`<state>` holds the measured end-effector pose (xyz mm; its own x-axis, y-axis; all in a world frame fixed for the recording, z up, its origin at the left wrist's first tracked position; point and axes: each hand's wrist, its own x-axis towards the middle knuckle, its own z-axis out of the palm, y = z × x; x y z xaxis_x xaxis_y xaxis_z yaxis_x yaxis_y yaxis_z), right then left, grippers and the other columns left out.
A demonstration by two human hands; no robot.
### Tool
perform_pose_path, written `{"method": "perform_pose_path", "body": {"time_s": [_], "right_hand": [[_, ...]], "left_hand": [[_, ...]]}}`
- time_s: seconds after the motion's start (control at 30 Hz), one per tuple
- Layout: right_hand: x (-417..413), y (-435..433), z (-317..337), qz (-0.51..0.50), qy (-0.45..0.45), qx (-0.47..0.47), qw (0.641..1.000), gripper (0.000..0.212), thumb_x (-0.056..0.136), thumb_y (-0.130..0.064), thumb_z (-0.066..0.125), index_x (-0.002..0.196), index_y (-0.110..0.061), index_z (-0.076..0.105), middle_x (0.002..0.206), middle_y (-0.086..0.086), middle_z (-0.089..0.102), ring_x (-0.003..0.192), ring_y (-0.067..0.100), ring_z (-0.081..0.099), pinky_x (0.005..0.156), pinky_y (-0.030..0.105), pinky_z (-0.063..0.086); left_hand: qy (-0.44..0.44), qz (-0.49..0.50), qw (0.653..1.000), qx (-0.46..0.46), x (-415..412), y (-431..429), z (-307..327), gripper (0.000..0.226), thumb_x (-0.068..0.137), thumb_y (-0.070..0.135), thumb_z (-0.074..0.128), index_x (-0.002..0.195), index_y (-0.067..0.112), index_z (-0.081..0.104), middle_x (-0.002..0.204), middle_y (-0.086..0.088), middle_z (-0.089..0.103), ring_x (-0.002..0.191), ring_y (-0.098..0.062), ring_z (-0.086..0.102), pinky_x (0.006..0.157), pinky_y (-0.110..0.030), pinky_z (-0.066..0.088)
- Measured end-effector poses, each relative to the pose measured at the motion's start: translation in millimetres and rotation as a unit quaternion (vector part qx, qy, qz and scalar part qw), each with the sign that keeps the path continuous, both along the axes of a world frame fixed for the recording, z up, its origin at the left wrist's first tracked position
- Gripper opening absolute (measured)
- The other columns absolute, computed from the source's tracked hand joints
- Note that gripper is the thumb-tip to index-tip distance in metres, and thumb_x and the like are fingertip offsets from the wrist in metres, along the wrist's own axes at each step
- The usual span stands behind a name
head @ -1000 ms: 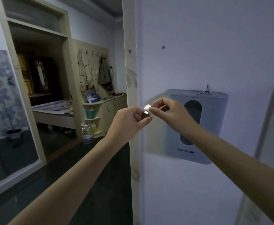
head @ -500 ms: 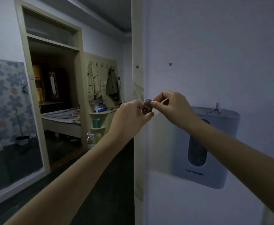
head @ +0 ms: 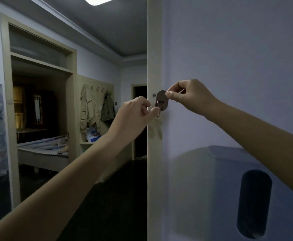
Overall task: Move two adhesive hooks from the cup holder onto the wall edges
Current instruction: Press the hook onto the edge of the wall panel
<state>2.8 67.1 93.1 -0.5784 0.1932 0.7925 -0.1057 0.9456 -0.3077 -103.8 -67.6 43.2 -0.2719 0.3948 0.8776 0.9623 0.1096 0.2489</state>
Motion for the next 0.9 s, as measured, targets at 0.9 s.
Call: {"method": "perform_pose_path", "body": {"time_s": [0.9], "right_hand": [[-77, 29, 75, -0.081, 0.017, 0.052, 0.995, 0.017, 0.084, -0.024, 0.060, 0.093, -0.012, 0.066, 0.075, -0.007, 0.058, 0.071, 0.004, 0.051, 0.065, 0.017, 0.038]], "left_hand": [[0.055, -0.068, 0.995, 0.048, -88, 52, 59, 0.021, 0.085, 0.021, 0.059, 0.099, 0.006, 0.064, 0.079, -0.001, 0.062, 0.078, -0.020, 0.059, 0.078, -0.031, 0.049]]}}
